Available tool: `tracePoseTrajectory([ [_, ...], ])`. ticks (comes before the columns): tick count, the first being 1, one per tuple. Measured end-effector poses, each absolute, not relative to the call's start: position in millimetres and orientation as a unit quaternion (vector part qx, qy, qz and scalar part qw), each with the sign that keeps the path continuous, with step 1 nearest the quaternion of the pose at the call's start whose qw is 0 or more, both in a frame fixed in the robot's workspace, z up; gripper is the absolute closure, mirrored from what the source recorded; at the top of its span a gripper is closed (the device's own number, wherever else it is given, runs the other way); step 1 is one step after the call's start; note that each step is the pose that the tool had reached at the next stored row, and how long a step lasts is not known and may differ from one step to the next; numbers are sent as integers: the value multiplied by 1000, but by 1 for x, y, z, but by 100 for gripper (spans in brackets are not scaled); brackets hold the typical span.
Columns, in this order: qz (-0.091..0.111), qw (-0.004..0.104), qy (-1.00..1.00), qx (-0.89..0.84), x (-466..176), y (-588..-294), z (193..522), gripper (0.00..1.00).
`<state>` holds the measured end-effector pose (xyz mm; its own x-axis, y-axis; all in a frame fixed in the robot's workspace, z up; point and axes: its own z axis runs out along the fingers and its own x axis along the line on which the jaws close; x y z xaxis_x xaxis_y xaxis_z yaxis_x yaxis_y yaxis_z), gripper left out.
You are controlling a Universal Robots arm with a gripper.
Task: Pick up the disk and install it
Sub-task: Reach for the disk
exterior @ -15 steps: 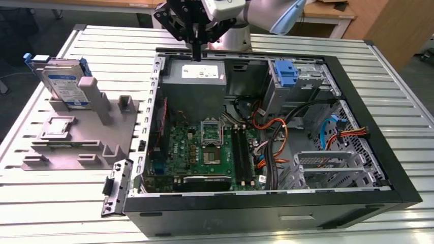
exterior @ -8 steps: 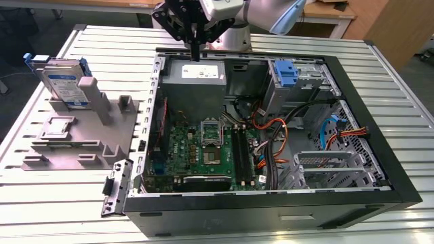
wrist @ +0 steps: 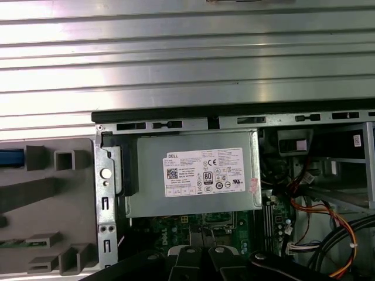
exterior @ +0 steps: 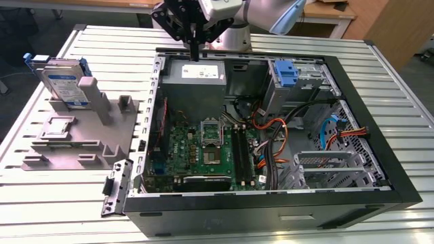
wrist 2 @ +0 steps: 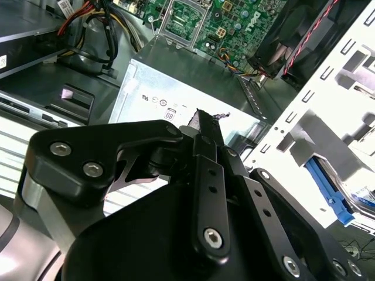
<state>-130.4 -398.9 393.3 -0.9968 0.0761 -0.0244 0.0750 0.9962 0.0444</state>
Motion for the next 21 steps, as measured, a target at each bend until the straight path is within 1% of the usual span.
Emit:
tracePoseTrajectory([
  [21,22,13,999,38,-138,-399,393,90],
])
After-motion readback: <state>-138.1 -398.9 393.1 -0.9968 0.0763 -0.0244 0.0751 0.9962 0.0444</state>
